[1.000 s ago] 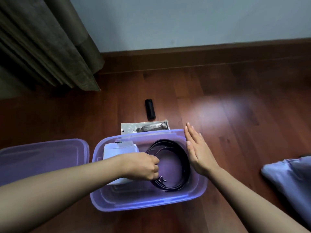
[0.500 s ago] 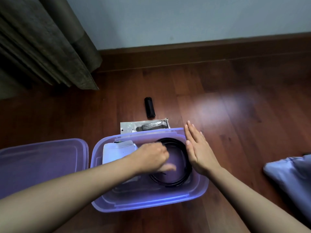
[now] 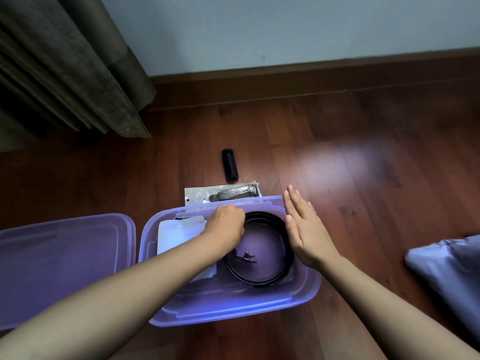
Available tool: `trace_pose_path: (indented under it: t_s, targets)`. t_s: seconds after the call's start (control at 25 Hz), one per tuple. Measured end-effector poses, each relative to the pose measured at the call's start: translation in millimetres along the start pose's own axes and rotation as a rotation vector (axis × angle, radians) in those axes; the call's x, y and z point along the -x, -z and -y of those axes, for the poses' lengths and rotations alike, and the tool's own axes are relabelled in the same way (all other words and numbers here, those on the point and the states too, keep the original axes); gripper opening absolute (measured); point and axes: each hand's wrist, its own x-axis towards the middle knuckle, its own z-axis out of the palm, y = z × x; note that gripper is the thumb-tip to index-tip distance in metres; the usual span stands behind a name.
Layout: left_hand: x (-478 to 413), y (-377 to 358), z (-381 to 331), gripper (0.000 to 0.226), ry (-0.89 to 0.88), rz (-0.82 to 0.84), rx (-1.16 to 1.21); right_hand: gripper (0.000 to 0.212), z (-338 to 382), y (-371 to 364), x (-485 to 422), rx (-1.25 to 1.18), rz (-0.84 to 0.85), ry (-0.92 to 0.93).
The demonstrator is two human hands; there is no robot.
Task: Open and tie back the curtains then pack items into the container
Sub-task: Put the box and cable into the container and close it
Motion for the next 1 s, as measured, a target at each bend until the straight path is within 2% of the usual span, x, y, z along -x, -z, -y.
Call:
trace_pose_path:
  t_s: [0.16, 0.28, 0.36, 0.48, 0.56, 0.72, 0.84, 0.88, 0.92, 0.96, 1.0]
  targets:
    - [3.4, -3.8, 1.7, 0.018, -0.02, 0.001, 0.035, 0.07, -0.9, -0.6, -0.4, 0.004, 0.0, -0.006]
    - [8.4, 11.5, 3.7, 0.039, -0.025, -0.049, -0.018, 0.07, -0.5, -0.7, -0.4, -0.006, -0.008, -0.006]
    - [12.3, 13.5, 6.7, 0.042, -0.165, -0.13, -0.04, 0.07, -0.1, -0.3, -0.2, -0.011, -0.01, -0.005]
    - [23.0, -1.6, 5.4, 0.038, -0.344, -0.015, -0.055, 0.07, -0.1, -0.3, 0.6, -0.02, -0.021, -0.005]
    - [21.7, -15.6, 8.1, 0.027, -0.402, 0.018, -0.152, 0.07, -0.1, -0.5, 0.6, -0.015, -0.018, -0.009]
    - [16.5, -13.7, 19.5, 0.04, -0.507, 0.058, -0.144, 0.07, -0.4, -0.5, 0.2, -0.013, -0.013, -0.016]
    - [23.8, -9.5, 21.0, 0.04, -0.574, 0.112, -0.195, 0.07, -0.7, -1.2, 0.6, -0.008, -0.014, -0.012]
    - [25.2, -5.6, 22.5, 0.04, -0.631, 0.092, -0.143, 0.07, -0.6, -1.2, 1.1, -0.007, -0.015, -0.012]
    - [22.9, -1.3, 25.5, 0.039, -0.699, -0.009, -0.02, 0.07, -1.0, -1.1, 1.5, -0.005, -0.014, -0.013]
    - [17.5, 6.3, 28.9, 0.039, -0.717, -0.179, 0.156, 0.07, -1.5, -0.7, 1.6, -0.003, -0.011, -0.013]
    - [9.3, 14.8, 33.3, 0.038, -0.662, -0.385, 0.355, 0.07, -1.7, -0.7, 2.4, 0.0, -0.007, -0.012]
